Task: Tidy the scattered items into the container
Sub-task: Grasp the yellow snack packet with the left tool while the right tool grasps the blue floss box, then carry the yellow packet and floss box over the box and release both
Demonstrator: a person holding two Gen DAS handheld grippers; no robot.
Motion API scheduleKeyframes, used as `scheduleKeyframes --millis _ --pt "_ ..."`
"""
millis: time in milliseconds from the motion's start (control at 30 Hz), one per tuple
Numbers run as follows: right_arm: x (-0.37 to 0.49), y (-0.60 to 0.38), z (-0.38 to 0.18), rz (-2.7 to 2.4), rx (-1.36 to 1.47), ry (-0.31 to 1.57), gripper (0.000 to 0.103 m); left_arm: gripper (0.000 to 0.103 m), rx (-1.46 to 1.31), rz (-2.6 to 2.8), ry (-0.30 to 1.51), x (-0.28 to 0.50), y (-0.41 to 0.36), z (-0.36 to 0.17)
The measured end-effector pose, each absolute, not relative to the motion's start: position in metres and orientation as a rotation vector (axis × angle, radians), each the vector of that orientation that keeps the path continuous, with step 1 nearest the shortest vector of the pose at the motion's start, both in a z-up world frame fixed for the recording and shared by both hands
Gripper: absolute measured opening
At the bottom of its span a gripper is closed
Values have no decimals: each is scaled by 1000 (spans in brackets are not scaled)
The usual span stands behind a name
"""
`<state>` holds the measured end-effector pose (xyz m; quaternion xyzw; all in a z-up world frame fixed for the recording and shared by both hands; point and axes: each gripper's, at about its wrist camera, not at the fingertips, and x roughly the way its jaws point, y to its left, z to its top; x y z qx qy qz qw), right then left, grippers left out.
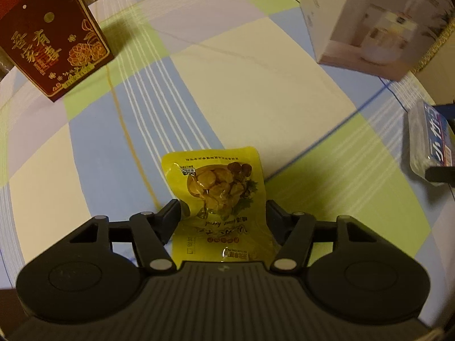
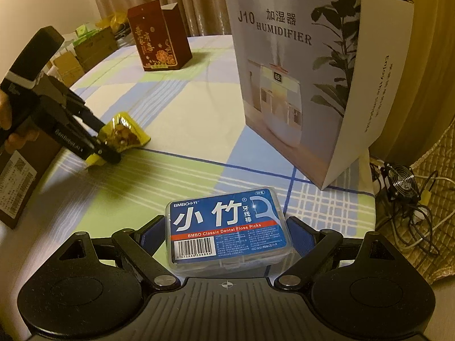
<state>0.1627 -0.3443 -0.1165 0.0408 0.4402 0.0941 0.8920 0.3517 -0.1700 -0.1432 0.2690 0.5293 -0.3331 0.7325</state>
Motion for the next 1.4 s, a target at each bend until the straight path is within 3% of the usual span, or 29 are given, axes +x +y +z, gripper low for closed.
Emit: scheduleKeyframes --millis 133,167,567,1400 --pt "159 -343 -114 197 82 908 92 54 594 -748 1175 332 -167 -140" --pt "158 -343 -114 198 82 906 92 43 591 -754 1173 328 -167 -138" --pt "141 -333 -106 239 74 886 92 41 469 -724 1186 289 -143 -119" --pt "150 -255 -60 474 -33 792 92 41 237 -566 930 231 -39 -6"
